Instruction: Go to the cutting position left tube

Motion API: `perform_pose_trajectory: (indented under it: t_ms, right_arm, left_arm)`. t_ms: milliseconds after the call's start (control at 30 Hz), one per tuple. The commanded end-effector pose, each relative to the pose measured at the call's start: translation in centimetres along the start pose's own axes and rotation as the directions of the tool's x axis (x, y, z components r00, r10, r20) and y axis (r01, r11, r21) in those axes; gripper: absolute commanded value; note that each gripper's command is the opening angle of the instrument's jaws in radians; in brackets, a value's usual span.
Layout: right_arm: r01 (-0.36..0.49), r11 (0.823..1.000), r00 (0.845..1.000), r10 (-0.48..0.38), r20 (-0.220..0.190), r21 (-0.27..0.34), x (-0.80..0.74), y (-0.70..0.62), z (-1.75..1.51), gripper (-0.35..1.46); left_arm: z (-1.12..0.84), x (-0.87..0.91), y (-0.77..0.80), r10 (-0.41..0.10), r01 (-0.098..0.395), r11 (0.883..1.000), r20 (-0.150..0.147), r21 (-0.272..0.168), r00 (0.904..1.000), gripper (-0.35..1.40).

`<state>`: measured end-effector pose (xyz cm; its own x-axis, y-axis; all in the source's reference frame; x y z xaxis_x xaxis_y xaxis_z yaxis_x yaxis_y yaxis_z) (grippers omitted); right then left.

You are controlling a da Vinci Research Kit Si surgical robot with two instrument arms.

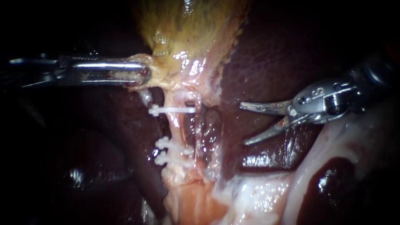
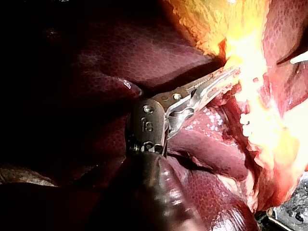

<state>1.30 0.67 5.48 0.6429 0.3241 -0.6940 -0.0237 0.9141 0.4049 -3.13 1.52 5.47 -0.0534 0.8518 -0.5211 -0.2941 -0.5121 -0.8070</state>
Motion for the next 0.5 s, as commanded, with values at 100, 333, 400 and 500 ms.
perform_pose_trajectory:
  t_ms: [100, 333, 400, 500]
  right_arm:
    - [0.0, 1.0, 1.0, 0.0, 0.0, 0.0, 0.0, 0.0, 0.01, 1.45]
    - [0.003, 0.999, 1.0, -0.003, -0.004, 0.035, 0.07, 0.01, 0.07, 1.45]
    - [-0.01, 0.998, 1.0, 0.012, -0.019, 0.065, 0.13, 0.0, 0.12, 1.45]
    - [-0.053, 0.989, 0.997, 0.061, -0.051, 0.138, 0.24, -0.04, 0.22, 1.45]
  left_arm:
    - [-0.16, 0.11, 0.09, -0.007, 0.007, 1.0, 0.004, -0.009, 1.0, -0.35]
    - [-0.46, 0.28, 0.22, -0.024, 0.024, 1.0, -0.007, -0.007, 0.9997, -0.35]
    - [-0.46, 0.27, 0.22, -0.024, 0.024, 1.0, -0.008, -0.007, 0.9997, -0.35]
    - [-0.46, 0.27, 0.22, -0.024, 0.024, 1.0, -0.008, -0.006, 0.9997, -0.35]
